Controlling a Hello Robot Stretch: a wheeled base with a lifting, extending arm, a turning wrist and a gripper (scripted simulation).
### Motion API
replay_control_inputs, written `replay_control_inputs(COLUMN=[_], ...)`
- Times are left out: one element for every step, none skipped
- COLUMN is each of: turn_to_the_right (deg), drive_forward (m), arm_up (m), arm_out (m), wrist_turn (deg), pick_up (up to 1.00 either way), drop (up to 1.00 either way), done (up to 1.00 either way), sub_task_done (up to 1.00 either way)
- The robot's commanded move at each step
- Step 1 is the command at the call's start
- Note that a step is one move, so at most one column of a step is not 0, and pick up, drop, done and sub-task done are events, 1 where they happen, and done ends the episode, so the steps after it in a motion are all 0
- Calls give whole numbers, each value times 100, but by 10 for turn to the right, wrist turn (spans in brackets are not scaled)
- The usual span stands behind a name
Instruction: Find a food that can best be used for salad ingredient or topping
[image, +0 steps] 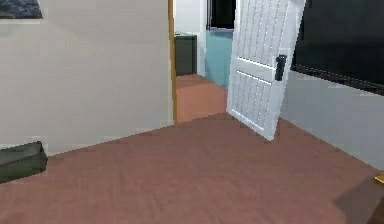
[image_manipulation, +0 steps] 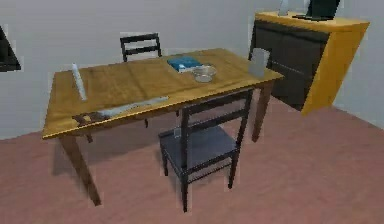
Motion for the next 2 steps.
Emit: replay_control_inputs(turn_to_the_right=[0,30], drive_forward=[100,0], arm_up=[0,0], arm_out=[0,0], wrist_turn=[0,0], pick_up=[0,0], drop=[0,0], done=[0,0], sub_task_done=[0,0])
